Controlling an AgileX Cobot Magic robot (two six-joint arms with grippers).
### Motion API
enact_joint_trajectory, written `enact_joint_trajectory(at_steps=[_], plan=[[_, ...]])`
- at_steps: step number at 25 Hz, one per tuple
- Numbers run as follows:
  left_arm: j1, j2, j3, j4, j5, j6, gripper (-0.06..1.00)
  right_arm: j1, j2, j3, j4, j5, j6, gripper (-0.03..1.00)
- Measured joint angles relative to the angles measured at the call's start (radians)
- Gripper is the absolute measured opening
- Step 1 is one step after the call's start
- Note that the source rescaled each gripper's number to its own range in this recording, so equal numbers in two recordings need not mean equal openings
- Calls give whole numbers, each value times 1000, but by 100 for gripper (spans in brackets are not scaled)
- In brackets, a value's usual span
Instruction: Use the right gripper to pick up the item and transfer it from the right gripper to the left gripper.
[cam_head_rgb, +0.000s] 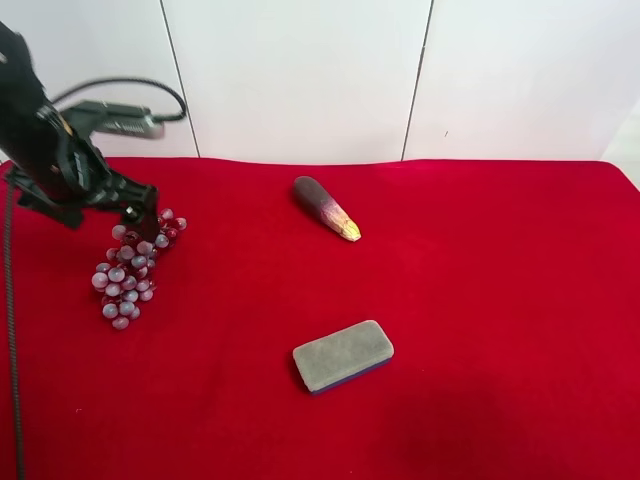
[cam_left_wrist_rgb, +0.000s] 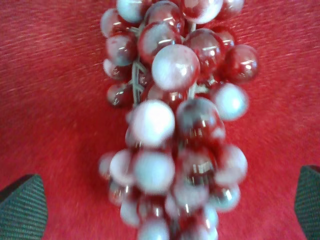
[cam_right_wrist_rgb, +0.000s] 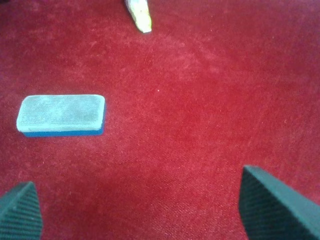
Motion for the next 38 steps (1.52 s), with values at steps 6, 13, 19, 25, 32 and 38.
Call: enact_joint_trajectory(at_steps=[6,13,19,25,32,38], plan=[[-2,-195,0,0,113,-38,100,0,0,0,0,0,0,71],[-3,-440,26,0,239,-42,100,0,0,0,0,0,0,71],[-3,-666,140,4,253,-42,100,0,0,0,0,0,0,71],[-3,-859,217,19,307,-42,100,0,0,0,0,0,0,71],[-3,-979,264,19,383,-41,100,0,0,0,0,0,0,71],[-3,-1113,410,19,380,-41,100,0,0,0,0,0,0,71]])
